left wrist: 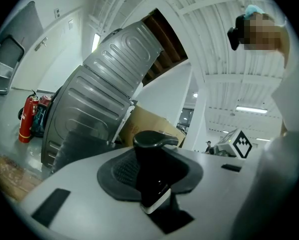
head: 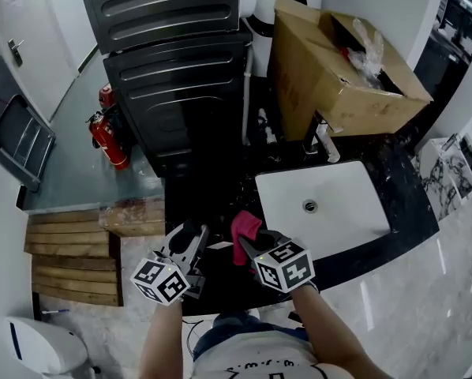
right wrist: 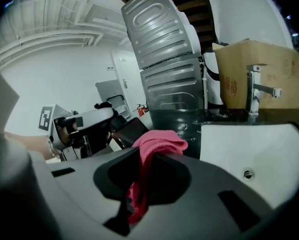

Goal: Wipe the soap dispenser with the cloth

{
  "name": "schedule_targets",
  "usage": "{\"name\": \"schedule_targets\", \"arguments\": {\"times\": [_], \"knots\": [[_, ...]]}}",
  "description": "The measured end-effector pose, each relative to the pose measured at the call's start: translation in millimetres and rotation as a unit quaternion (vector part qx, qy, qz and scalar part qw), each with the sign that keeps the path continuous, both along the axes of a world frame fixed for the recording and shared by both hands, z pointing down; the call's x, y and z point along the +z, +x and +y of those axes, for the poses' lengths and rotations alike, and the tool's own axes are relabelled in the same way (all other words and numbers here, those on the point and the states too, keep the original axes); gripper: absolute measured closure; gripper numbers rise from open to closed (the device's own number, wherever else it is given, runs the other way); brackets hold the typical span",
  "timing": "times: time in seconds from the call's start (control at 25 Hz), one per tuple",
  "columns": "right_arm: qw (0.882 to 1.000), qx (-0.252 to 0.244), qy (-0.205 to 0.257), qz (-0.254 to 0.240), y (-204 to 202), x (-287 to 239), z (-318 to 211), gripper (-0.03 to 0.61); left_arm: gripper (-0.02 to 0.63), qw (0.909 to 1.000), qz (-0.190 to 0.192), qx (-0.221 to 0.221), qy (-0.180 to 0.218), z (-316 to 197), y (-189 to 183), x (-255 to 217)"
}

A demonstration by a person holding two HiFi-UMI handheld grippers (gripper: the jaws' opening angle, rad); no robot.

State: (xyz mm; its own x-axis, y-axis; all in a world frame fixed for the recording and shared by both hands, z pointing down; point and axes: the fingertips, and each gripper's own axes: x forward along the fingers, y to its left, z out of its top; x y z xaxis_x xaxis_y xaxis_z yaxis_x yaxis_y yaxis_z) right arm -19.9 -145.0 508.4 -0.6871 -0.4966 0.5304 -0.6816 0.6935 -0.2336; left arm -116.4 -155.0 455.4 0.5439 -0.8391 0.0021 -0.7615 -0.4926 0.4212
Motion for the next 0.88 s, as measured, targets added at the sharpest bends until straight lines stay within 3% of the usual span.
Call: {"name": "schedule_targets", "arguments": {"times": [0.12, 0.24, 0.36, 0.6, 0.72, 0.88], "knots": [[1.000, 0.022, -0.011, -0.009, 7.7, -0.7, -3.0, 0.529, 0.503, 0.9997, -0.024, 0.010, 0.000, -2.1, 6.5, -1.4], [0.996, 0.047, 0.001, -0.078, 10.9, -27.2, -13.1, 0.529, 0.502, 0.9992, -0.035, 0.017, -0.003, -2.0, 9.3, -1.4], [0.991, 0.024, 0.021, -0.128, -5.1, -58.6, -25.8, 0.529, 0.502, 0.9992, -0.036, 0.016, -0.005, -1.6, 8.7, -1.6], [0.992, -0.036, 0.007, -0.120, -48.9, -56.4, -37.7, 0.529, 0.502, 0.9992, -0.035, 0.017, -0.011, 0.0, 7.3, 0.0], [0.989, -0.030, -0.015, -0.144, -47.5, -51.2, -42.4, 0.529, 0.502, 0.9996, -0.022, 0.012, -0.013, 0.2, 3.3, 0.7], [0.992, 0.017, -0.041, -0.121, -23.1, -23.4, -46.5, 0.529, 0.502, 0.9998, -0.008, 0.009, -0.014, 1.2, -1.2, 3.0]]}}
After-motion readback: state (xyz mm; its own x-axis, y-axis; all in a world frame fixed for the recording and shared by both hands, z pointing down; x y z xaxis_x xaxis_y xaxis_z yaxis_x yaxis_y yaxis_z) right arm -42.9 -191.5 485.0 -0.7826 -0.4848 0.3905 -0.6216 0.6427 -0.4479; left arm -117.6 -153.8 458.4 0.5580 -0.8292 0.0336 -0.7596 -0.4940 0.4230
